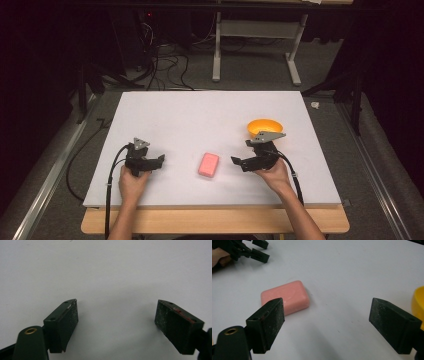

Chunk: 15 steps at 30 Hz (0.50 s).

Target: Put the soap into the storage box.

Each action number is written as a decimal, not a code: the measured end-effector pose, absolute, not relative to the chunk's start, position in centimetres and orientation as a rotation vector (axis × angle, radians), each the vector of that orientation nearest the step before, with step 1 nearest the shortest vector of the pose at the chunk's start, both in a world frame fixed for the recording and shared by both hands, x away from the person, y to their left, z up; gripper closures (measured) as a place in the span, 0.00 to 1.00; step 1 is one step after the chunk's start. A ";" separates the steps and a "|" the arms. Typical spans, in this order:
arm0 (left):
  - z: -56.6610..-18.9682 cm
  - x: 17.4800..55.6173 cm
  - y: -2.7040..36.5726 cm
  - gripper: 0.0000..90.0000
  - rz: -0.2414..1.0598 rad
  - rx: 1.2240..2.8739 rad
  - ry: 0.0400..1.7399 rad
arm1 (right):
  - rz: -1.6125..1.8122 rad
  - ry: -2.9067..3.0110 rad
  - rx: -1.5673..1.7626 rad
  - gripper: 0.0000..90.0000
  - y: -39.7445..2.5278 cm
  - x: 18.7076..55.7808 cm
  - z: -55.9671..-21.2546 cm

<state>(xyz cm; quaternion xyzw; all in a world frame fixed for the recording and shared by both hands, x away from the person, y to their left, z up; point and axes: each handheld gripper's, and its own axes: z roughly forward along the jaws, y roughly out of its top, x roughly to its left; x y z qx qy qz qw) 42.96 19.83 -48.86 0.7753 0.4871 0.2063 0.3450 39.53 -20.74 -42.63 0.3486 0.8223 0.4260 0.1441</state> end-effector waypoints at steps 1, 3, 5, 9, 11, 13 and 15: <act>-48.9 43.0 19.8 0.21 0.536 2.013 1.265 | 1.231 2.377 1.001 0.14 -20.5 39.6 -42.5; -48.9 43.0 19.8 0.21 0.536 2.013 1.265 | 1.256 2.380 0.971 0.14 -20.1 39.7 -42.4; -48.9 43.0 19.8 0.21 0.536 2.013 1.265 | 1.270 2.386 0.960 0.14 -19.7 39.7 -42.3; -48.9 43.0 19.8 0.21 0.536 2.013 1.265 | 1.267 2.411 0.940 0.14 -18.9 39.8 -42.3; -48.9 43.0 19.8 0.21 0.536 2.013 1.265 | 1.274 2.414 0.934 0.14 -18.7 39.8 -42.3; -48.9 43.0 19.8 0.21 0.536 2.013 1.265 | 1.281 2.428 0.920 0.14 -18.2 39.9 -42.3; -48.9 43.0 19.8 0.21 0.536 2.013 1.265 | 1.286 2.439 0.903 0.14 -17.7 39.9 -42.3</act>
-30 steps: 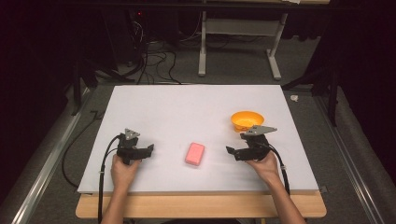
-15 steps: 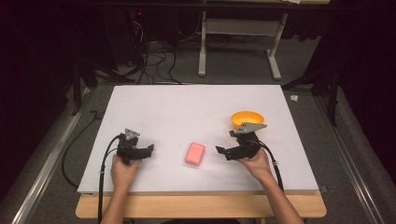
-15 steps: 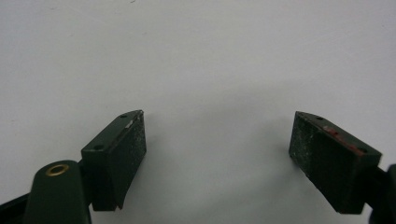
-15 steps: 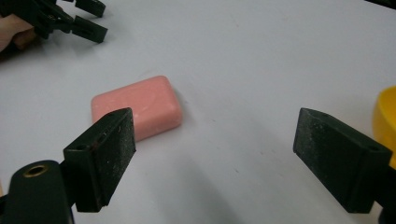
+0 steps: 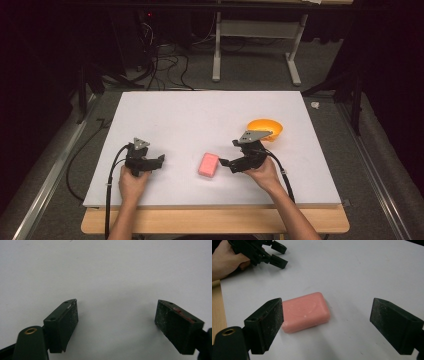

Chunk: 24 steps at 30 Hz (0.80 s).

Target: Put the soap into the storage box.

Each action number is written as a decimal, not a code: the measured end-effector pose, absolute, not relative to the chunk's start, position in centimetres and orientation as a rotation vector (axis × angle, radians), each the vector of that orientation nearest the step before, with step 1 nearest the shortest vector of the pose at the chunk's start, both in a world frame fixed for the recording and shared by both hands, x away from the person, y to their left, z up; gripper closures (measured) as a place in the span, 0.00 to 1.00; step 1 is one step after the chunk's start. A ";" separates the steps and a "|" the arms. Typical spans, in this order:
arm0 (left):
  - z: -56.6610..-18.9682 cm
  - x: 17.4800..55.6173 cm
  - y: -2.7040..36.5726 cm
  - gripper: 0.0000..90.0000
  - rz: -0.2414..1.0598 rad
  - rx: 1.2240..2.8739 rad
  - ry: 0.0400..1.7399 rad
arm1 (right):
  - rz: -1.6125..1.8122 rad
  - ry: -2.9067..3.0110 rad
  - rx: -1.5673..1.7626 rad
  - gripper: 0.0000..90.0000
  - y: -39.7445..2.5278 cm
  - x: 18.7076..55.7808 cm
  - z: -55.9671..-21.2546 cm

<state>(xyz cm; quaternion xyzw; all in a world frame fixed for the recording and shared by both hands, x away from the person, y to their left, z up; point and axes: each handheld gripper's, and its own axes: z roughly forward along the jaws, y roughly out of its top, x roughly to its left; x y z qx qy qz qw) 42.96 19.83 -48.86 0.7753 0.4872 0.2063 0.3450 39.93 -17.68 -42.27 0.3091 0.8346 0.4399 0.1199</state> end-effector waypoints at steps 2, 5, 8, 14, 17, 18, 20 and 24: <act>-48.9 43.0 19.8 0.21 0.536 2.013 1.265 | 1.285 2.458 0.889 0.14 -16.9 40.0 -42.4; -48.9 43.0 19.8 0.21 0.535 2.013 1.265 | 1.281 2.479 0.868 0.13 -16.1 40.1 -42.6; -48.9 43.0 19.8 0.21 0.536 2.013 1.265 | 1.283 2.494 0.854 0.13 -15.4 40.3 -42.7; -48.9 43.0 19.8 0.21 0.536 2.014 1.265 | 1.271 2.524 0.816 0.13 -14.0 40.6 -43.1; -48.9 43.0 19.8 0.21 0.536 2.014 1.265 | 1.262 2.538 0.815 0.13 -13.5 40.8 -43.5; -48.9 43.0 19.8 0.21 0.535 2.013 1.265 | 1.258 2.545 0.817 0.13 -13.3 40.9 -43.7; -48.9 43.0 19.8 0.21 0.535 2.013 1.265 | 1.242 2.555 0.818 0.13 -13.1 41.1 -44.1; -48.9 43.0 19.8 0.21 0.535 2.013 1.265 | 1.218 2.578 0.820 0.13 -12.5 41.6 -44.9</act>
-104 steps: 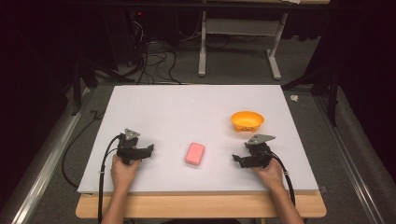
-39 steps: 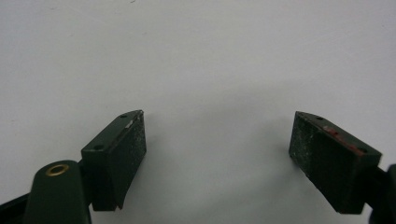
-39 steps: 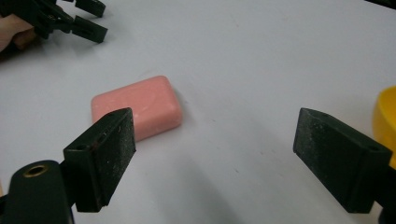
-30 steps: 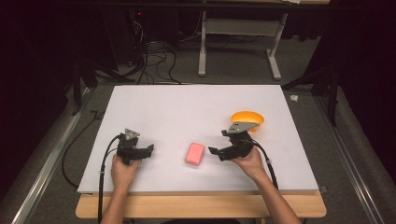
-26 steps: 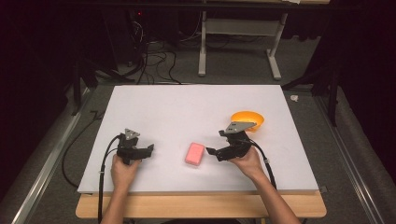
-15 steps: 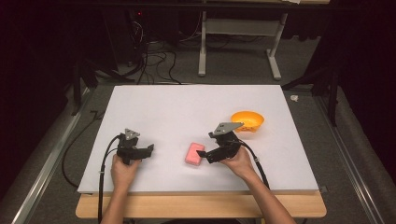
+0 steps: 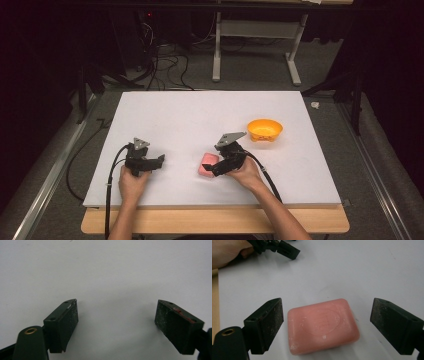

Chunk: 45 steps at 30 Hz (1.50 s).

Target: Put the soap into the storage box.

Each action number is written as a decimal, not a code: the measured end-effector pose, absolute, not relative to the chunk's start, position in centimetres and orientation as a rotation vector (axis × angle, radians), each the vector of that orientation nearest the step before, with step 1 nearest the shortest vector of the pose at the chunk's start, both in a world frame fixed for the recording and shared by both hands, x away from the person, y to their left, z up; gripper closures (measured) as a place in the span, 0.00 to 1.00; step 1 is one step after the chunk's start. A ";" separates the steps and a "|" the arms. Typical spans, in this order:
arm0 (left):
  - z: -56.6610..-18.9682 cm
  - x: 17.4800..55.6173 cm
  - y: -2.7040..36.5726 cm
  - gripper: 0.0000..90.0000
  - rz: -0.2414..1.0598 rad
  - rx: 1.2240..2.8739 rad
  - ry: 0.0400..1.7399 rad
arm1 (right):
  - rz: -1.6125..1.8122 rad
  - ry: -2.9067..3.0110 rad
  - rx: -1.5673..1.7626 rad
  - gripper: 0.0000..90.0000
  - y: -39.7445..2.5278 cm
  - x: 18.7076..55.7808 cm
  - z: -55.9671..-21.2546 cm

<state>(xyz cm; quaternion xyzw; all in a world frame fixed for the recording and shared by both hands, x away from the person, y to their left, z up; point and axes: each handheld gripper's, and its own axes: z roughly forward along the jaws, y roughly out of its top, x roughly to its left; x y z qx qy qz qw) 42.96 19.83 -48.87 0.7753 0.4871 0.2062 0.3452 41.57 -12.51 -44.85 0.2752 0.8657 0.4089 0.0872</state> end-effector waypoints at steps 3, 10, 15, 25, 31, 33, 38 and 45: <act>-48.9 43.0 19.8 0.21 0.536 2.013 1.265 | 1.197 2.595 0.803 0.13 -12.0 41.7 -45.4; -48.9 43.0 19.8 0.21 0.535 2.013 1.265 | 1.175 2.620 0.798 0.13 -11.6 42.0 -46.3; -48.9 43.0 19.8 0.21 0.536 2.013 1.265 | 1.163 2.641 0.780 0.13 -11.3 42.1 -46.7; -48.9 43.0 19.8 0.21 0.536 2.014 1.265 | 1.122 2.663 0.750 0.13 -10.9 42.2 -47.4; -48.9 43.0 19.8 0.21 0.536 2.013 1.265 | 1.084 2.671 0.748 0.13 -10.8 42.1 -47.8; -48.9 43.0 19.8 0.21 0.536 2.013 1.265 | 1.062 2.666 0.742 0.14 -10.7 42.0 -48.0; -48.9 43.0 19.8 0.21 0.536 2.013 1.265 | 1.039 2.659 0.733 0.15 -10.5 41.9 -48.3; -48.9 43.0 19.8 0.21 0.536 2.013 1.265 | 1.035 2.656 0.737 0.15 -10.5 41.8 -48.3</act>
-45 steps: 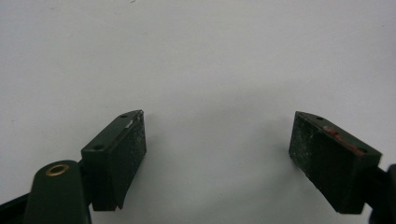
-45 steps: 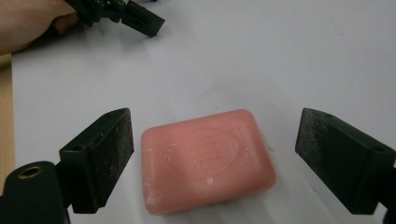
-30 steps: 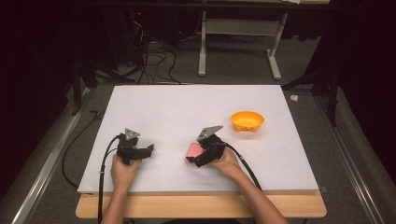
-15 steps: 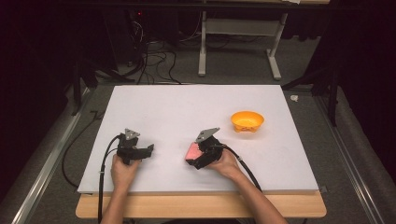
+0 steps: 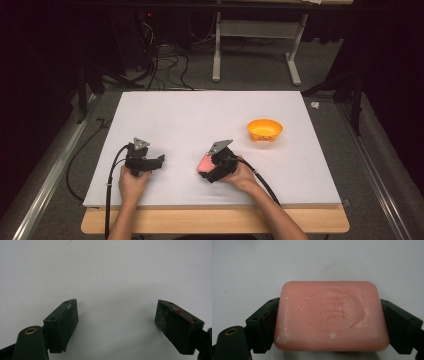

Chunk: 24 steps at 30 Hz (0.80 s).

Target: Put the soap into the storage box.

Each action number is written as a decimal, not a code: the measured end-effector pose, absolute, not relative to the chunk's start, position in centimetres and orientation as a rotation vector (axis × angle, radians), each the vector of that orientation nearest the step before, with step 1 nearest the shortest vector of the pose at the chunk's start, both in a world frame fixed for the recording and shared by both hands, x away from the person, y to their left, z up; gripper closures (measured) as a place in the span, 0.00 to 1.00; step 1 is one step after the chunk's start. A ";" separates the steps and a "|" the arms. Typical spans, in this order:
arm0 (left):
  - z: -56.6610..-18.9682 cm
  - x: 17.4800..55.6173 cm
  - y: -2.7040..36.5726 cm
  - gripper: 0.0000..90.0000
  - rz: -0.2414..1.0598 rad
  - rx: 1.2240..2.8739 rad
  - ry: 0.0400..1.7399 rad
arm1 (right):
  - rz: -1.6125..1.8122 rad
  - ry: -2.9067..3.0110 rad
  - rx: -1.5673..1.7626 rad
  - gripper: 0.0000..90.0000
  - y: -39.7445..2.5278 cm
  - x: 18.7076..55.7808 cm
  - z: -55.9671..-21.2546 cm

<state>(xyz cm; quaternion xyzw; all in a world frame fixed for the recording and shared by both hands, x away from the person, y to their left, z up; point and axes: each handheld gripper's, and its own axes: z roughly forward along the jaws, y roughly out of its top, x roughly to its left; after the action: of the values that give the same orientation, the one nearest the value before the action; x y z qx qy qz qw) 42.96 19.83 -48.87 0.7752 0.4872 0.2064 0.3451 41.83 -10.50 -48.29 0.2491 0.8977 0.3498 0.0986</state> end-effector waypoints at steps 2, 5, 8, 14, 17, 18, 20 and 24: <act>-48.9 43.0 19.8 0.21 0.535 2.014 1.264 | 1.037 2.654 0.732 0.15 -10.5 41.8 -48.3; -48.9 43.0 19.8 0.21 0.535 2.013 1.265 | 1.034 2.653 0.734 0.15 -10.5 41.8 -48.3; -48.9 43.0 19.8 0.21 0.536 2.013 1.265 | 1.028 2.652 0.737 0.15 -10.4 41.7 -48.3; -48.9 43.0 19.8 0.21 0.536 2.013 1.265 | 1.024 2.658 0.734 0.15 -10.3 41.5 -48.2; -48.9 43.0 19.8 0.21 0.536 2.013 1.265 | 1.023 2.661 0.739 0.15 -10.3 41.4 -48.2; -48.9 43.0 19.8 0.21 0.536 2.014 1.264 | 1.025 2.662 0.735 0.15 -10.3 41.4 -48.2; -48.9 43.0 19.8 0.21 0.536 2.014 1.265 | 1.032 2.665 0.743 0.15 -10.3 41.4 -48.1; -48.9 43.0 19.8 0.21 0.536 2.013 1.265 | 1.044 2.661 0.749 0.15 -10.3 41.3 -48.1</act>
<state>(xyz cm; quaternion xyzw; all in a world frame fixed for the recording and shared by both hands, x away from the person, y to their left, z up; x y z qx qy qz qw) 42.96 19.83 -48.87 0.7754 0.4871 0.2065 0.3448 41.32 -10.31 -48.05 0.2523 0.8967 0.3517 0.0932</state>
